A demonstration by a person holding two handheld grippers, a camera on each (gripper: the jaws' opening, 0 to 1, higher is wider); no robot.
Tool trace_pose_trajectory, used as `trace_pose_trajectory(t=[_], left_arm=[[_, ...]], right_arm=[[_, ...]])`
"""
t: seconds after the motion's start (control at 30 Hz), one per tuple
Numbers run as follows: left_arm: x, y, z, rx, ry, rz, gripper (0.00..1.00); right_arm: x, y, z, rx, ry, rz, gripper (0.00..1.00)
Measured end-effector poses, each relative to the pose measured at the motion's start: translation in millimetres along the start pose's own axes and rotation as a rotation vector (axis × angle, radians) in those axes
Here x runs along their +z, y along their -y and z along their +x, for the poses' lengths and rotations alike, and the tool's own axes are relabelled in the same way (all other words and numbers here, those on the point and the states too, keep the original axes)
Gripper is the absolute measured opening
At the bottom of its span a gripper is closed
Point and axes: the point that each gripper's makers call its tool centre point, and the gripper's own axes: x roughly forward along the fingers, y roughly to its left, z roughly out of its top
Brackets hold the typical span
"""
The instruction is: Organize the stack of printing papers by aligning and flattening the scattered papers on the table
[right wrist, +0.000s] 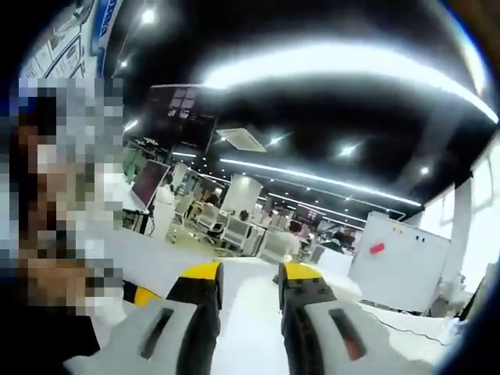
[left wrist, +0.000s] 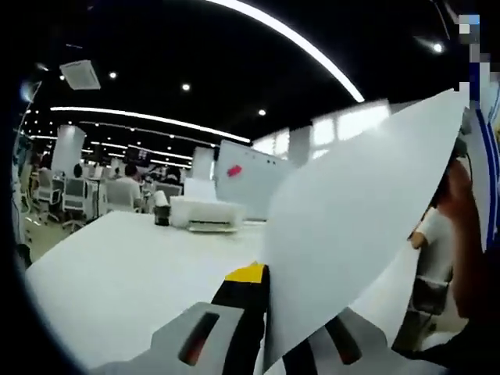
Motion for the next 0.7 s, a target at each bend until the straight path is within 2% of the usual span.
trace_pose_trajectory(t=[0.17, 0.23, 0.33, 0.7], left_arm=[[4.8, 1.6, -3, -0.02, 0.018, -0.058, 0.05], [7.3, 4.4, -4, -0.042, 0.032, -0.11, 0.05], [8.1, 3.2, -4, -0.045, 0.036, -0.128, 0.05], [7.9, -1.3, -7, -0.023, 0.032, -0.093, 0.05]], right_arm=[[-4.6, 6, 0, -0.022, -0.01, 0.003, 0.26], [-5.6, 8, -1, -0.024, -0.007, 0.014, 0.26], [-6.1, 9, -2, -0.024, -0.004, 0.022, 0.26], [-16.4, 17, -2, -0.047, -0.024, 0.04, 0.34]])
